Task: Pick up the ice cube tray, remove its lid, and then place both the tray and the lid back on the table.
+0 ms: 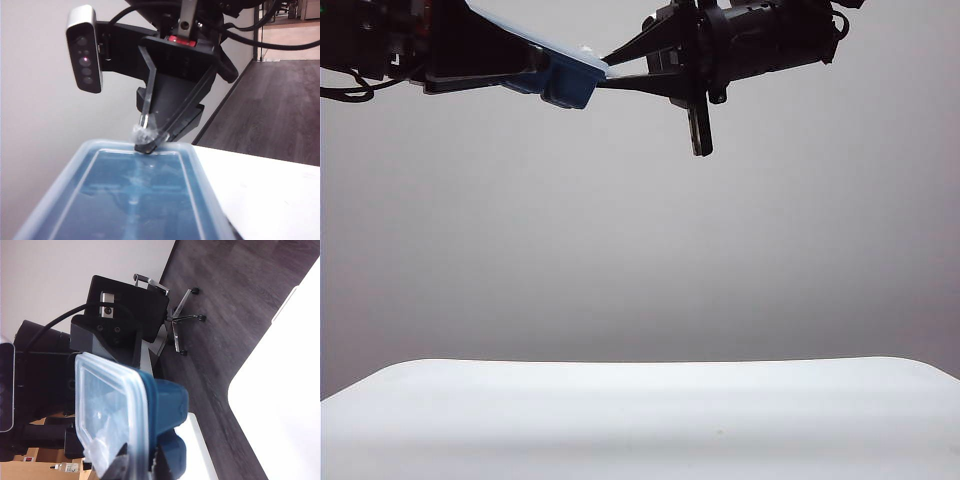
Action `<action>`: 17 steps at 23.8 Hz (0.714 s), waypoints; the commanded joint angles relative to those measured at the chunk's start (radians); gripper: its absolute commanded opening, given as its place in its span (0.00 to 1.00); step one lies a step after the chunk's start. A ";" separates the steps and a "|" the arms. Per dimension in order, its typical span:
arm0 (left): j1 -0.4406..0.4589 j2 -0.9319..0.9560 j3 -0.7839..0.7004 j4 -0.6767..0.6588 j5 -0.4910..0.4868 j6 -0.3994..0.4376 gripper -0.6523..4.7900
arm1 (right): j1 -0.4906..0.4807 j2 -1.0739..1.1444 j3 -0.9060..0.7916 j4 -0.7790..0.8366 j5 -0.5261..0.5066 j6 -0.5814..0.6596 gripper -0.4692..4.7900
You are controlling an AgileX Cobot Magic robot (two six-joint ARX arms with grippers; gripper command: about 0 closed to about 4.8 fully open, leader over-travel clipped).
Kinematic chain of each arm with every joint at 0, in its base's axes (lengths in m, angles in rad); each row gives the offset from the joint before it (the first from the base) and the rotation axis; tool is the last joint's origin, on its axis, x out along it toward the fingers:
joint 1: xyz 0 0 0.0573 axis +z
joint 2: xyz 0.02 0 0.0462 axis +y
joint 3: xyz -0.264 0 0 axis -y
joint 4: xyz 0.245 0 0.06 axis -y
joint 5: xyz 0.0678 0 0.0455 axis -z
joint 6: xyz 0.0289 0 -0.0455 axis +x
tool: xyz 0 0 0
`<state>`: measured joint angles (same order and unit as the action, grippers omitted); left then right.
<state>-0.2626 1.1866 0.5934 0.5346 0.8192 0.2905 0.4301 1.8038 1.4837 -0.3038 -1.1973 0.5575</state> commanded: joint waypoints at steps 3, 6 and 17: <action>0.000 -0.003 0.001 0.005 0.005 -0.003 0.55 | 0.002 -0.006 0.003 0.024 -0.019 0.000 0.10; 0.000 -0.003 0.001 0.006 0.005 -0.003 0.55 | -0.004 -0.006 0.003 0.060 -0.021 -0.001 0.34; 0.001 -0.003 0.002 0.125 0.004 -0.044 0.55 | -0.138 -0.006 0.003 -0.057 -0.036 -0.029 0.51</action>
<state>-0.2623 1.1870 0.5934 0.6102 0.8192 0.2527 0.2844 1.8034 1.4841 -0.2821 -1.2198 0.5541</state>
